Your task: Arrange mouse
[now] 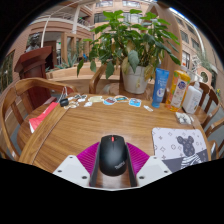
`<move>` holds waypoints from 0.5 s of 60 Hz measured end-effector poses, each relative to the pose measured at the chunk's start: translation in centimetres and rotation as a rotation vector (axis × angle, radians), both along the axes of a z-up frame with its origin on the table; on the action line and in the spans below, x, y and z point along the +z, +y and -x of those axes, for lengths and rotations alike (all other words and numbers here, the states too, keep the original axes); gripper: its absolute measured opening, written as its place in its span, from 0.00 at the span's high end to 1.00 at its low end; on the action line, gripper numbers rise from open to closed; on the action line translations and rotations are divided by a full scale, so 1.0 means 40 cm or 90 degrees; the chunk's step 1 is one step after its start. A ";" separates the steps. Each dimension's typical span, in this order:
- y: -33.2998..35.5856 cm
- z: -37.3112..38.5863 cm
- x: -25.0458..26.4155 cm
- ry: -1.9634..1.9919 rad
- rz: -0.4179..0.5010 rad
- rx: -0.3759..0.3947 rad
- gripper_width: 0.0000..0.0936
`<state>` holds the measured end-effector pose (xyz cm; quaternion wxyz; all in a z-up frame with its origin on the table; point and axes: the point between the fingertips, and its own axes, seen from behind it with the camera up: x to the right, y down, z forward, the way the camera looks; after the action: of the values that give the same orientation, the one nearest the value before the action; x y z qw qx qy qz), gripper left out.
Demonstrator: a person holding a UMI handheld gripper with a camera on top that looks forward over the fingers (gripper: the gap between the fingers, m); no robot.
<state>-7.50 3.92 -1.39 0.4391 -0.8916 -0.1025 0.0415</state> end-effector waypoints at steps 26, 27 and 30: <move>-0.021 0.002 0.353 0.089 -0.147 0.029 0.64; -0.020 -0.004 0.404 0.100 -0.165 0.028 0.64; -0.026 -0.053 0.530 0.119 -0.222 0.023 0.64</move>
<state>-5.36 2.89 19.82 0.5939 -0.7922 -0.0824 0.1136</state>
